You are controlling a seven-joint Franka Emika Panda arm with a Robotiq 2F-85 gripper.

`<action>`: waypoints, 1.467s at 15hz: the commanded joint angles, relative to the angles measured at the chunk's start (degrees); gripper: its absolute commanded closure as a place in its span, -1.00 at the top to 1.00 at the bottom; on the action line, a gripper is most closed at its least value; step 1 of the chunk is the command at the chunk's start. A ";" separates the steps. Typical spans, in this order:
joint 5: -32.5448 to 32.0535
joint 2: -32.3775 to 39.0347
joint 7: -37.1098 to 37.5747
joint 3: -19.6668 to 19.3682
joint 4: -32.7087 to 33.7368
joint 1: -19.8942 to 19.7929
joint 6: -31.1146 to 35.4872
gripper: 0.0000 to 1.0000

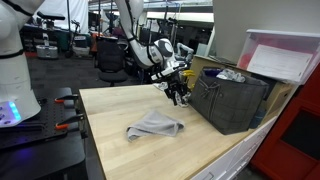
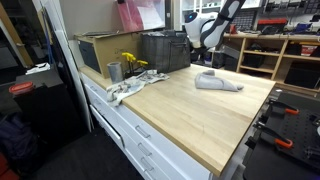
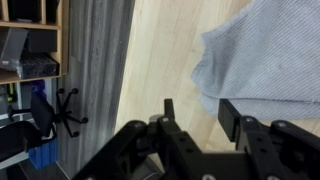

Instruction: Fold the grey towel into a triangular shape

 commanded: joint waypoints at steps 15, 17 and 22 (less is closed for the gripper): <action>31.57 -3.76 -14.91 18.14 -12.55 -10.93 11.65 1.00; 36.54 -2.37 -18.79 19.76 -12.47 -12.56 12.09 1.00; 38.21 -0.51 -19.78 17.59 -11.65 -11.69 11.70 1.00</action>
